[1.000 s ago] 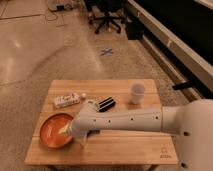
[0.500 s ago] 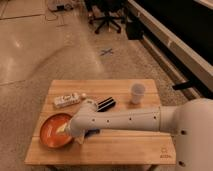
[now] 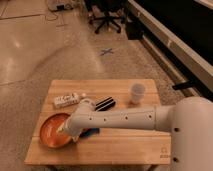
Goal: Pick up the ceramic bowl
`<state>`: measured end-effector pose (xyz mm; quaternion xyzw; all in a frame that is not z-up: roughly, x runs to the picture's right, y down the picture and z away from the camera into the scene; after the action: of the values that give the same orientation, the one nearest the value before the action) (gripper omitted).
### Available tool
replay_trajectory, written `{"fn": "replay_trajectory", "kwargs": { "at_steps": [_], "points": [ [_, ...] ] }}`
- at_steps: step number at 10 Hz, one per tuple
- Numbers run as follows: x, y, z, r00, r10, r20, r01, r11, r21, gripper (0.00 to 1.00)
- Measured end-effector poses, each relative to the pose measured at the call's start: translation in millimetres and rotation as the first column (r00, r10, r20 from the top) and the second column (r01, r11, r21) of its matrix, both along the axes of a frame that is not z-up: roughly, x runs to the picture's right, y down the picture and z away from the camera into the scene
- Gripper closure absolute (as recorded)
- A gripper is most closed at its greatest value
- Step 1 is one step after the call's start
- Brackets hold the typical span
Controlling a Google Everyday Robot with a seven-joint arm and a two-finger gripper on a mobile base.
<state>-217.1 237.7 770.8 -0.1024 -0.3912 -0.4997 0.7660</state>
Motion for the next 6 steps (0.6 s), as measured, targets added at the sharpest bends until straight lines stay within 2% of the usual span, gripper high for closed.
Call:
{"fn": "replay_trajectory", "kwargs": {
  "at_steps": [1,4,5,6],
  "points": [
    [-1.9,0.3,0.6,1.0,0.0,0.004,0.0,1.0,-0.002,0.66],
    [-3.5,6.8,-0.4,1.0,-0.004,0.008,0.004,0.9998,-0.019,0.94],
    [-2.4,9.3,-0.9,1.0,-0.002,0.007,0.002,0.9996,-0.028,1.0],
    [-2.2,10.3,-2.4,1.0,0.0,0.01,0.0,0.9994,-0.034,1.0]
  ]
}}
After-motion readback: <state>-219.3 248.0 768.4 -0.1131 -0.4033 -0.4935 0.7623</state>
